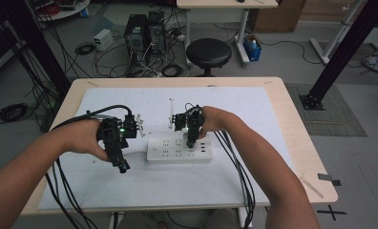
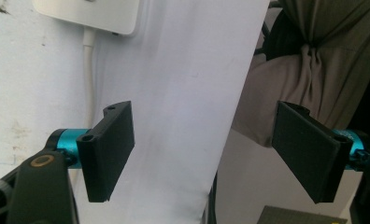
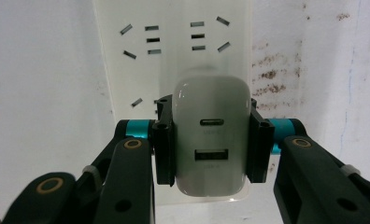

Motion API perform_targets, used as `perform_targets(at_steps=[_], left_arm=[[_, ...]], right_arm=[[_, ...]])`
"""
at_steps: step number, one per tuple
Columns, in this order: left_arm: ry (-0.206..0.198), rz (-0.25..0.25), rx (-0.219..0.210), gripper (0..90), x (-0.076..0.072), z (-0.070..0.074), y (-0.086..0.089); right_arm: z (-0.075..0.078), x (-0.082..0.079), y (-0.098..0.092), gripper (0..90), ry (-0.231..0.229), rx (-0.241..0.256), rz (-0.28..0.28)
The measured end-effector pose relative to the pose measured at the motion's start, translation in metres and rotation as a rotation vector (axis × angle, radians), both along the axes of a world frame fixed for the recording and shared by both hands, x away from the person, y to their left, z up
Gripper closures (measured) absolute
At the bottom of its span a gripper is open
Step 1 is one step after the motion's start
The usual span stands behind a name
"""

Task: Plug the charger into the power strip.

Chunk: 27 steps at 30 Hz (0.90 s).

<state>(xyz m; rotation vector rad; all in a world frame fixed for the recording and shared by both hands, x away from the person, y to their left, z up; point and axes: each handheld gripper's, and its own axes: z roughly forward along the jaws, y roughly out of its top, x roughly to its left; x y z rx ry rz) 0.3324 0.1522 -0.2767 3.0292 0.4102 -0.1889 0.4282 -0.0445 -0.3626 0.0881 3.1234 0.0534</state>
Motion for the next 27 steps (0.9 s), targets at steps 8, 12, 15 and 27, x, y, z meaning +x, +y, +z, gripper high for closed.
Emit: perform_targets(at_steps=[8,12,15,27], left_arm=[[0.01,0.016,-0.016,20.3,0.0008,-0.0003,0.002],[0.022,0.028,-0.019,20.3,0.0021,-0.0031,0.0022],[0.038,0.041,-0.031,20.3,0.0046,-0.0037,0.0024],[0.024,0.046,-0.034,20.3,0.0061,-0.0033,0.0054]], right_arm=[[-0.0022,-0.0004,-0.0087,62.5,-0.007,0.047,-0.006],[-0.0026,-0.0014,-0.0074,62.5,-0.011,0.044,-0.007],[-0.003,-0.0024,-0.003,62.5,-0.017,0.021,0.0],[-0.0049,-0.0027,-0.0014,62.4,-0.019,0.011,-0.005]])
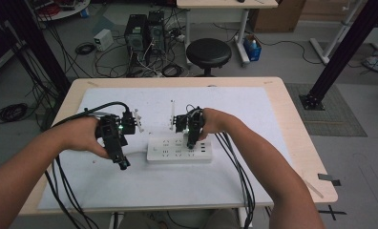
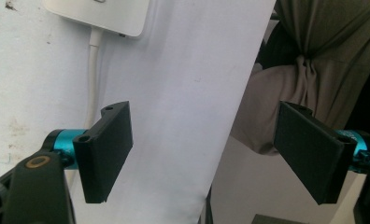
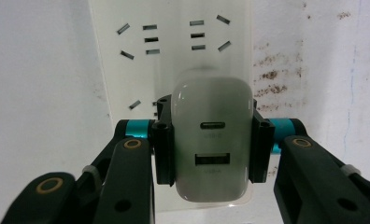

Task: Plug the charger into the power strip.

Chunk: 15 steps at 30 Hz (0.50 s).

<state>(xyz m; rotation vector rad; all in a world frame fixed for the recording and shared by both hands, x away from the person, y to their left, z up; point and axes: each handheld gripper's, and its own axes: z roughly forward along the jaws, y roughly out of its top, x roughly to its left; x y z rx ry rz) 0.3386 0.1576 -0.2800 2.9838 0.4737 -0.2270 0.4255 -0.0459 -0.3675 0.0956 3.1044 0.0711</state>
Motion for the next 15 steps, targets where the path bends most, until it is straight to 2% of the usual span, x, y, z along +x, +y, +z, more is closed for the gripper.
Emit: perform_targets(at_steps=[2,6,10,12,15], left_arm=[[0.008,-0.014,0.018,20.3,0.0014,-0.0021,-0.0007],[0.009,-0.008,0.008,20.3,0.003,-0.0029,-0.0011],[0.012,-0.006,0.006,20.3,0.0023,-0.0044,-0.0009],[0.018,-0.008,0.012,20.3,0.0028,-0.0049,-0.0004],[0.014,-0.003,0.001,20.3,0.004,-0.0038,-0.0001]], right_arm=[[-0.0005,0.0001,0.0015,62.4,0.0,-0.004,0.001],[-0.0012,-0.0018,-0.0008,62.4,-0.009,0.006,-0.008],[-0.0027,0.0021,-0.0073,62.3,0.009,0.049,-0.019],[-0.0032,0.0009,-0.0058,62.3,0.006,0.045,-0.02],[-0.0034,0.0016,-0.0002,62.3,0.005,0.01,-0.009]])
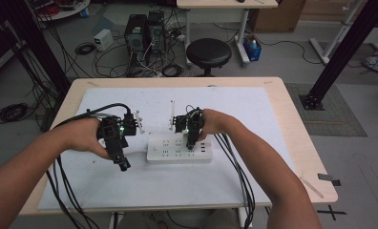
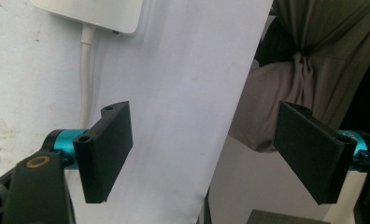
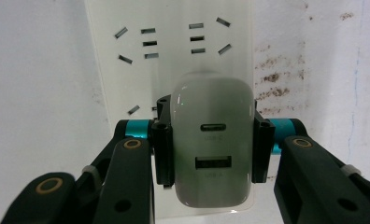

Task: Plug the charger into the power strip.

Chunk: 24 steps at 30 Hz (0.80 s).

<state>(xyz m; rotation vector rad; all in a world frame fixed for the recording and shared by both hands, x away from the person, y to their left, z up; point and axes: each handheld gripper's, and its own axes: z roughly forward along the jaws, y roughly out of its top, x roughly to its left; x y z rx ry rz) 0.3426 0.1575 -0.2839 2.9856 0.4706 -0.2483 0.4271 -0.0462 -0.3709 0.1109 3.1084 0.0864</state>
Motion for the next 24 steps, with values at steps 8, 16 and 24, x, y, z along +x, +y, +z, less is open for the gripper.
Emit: perform_targets(at_steps=[8,16,24], left_arm=[[0.003,0.0,-0.005,20.3,0.002,0.001,0.0],[-0.001,0.002,-0.002,20.3,0.006,-0.002,0.002],[-0.004,0.003,0.006,20.3,0.008,-0.005,0.004]], right_arm=[[-0.003,0.0,-0.009,62.1,0.005,0.05,-0.024],[-0.002,0.003,-0.009,60.0,0.028,0.067,-0.052],[0.01,-0.003,0.001,21.3,0.082,0.067,-0.073]])
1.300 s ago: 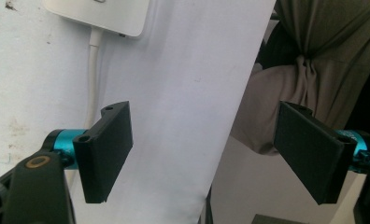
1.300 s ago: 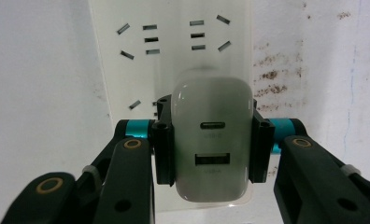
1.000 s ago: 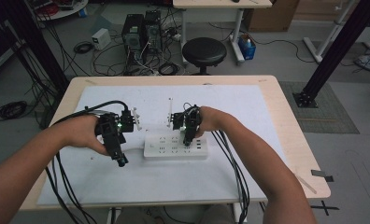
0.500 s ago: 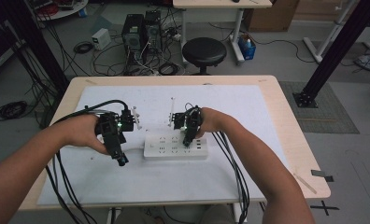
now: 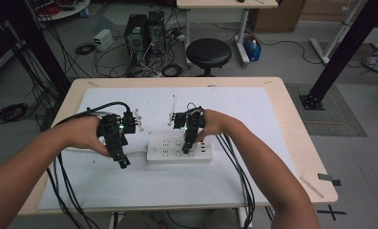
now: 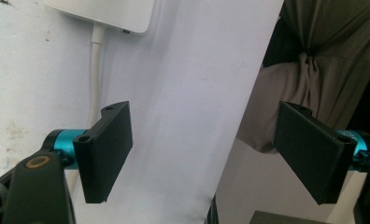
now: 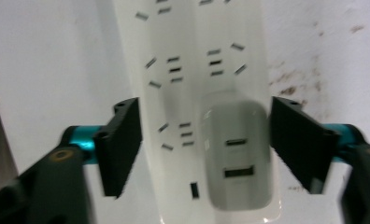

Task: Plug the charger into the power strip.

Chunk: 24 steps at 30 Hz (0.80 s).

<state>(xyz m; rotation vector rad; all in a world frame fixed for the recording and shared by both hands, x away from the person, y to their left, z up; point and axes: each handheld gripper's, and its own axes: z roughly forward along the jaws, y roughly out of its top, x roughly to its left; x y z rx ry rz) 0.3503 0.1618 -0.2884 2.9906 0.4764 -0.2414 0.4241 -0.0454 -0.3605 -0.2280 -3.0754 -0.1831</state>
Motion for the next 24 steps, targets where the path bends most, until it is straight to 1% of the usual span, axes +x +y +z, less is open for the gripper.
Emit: perform_targets(at_steps=[2,3,4,5,6,8,11,12,14,16,17,18,19,20,21,22,24], left_arm=[[-0.001,0.004,-0.002,20.3,0.0,0.0,0.001],[0.0,-0.001,0.003,20.3,0.001,0.0,0.001],[-0.002,0.005,0.002,20.3,0.001,0.0,0.001],[-0.002,0.004,0.005,20.3,0.001,0.0,0.002],[-0.003,0.01,0.002,20.3,0.001,-0.001,0.002],[0.0,0.014,0.008,20.3,0.002,0.0,0.002],[-0.007,0.011,0.011,20.3,0.002,0.003,0.0],[-0.006,0.013,0.006,20.3,0.002,0.004,0.0],[-0.01,0.005,0.005,20.3,0.002,0.007,-0.001],[-0.008,0.007,0.005,20.3,0.002,0.009,-0.001],[-0.009,0.018,-0.004,20.3,0.001,0.009,-0.002],[-0.011,0.021,-0.006,20.3,0.001,0.01,-0.002],[-0.011,0.017,0.001,20.3,0.001,0.011,-0.002],[-0.011,0.012,0.002,20.3,0.002,0.013,-0.001],[-0.011,0.012,0.002,20.3,0.002,0.014,-0.001],[-0.014,0.004,0.004,20.3,0.002,0.016,0.0],[-0.011,0.014,-0.001,20.3,0.002,0.02,0.001]], right_arm=[[0.001,-0.002,0.0,21.3,-0.014,-0.028,-0.001],[0.003,-0.003,0.0,21.2,-0.018,-0.027,-0.003],[0.005,-0.003,-0.001,18.3,-0.015,-0.012,-0.018],[0.007,-0.002,-0.003,15.1,-0.016,-0.011,-0.029],[0.01,-0.003,-0.004,14.4,-0.013,-0.01,-0.052],[0.017,-0.008,-0.007,13.5,-0.039,-0.026,-0.065],[0.024,-0.013,-0.014,12.4,-0.05,-0.039,-0.069],[0.027,-0.016,-0.016,12.3,-0.051,-0.037,-0.091],[0.034,-0.018,-0.022,12.3,-0.066,-0.033,-0.091],[0.041,-0.023,-0.026,12.3,-0.061,-0.03,-0.088],[0.044,-0.025,-0.029,12.3,-0.061,-0.032,-0.09],[0.048,-0.027,-0.031,12.4,-0.066,-0.044,-0.094],[0.051,-0.03,-0.034,12.3,-0.065,-0.051,-0.101],[0.054,-0.03,-0.037,12.3,-0.069,-0.045,-0.092],[0.057,-0.033,-0.04,12.3,-0.074,-0.049,-0.101],[0.06,-0.036,-0.043,12.3,-0.073,-0.042,-0.109],[0.066,-0.041,-0.05,12.3,-0.07,-0.043,-0.109]])
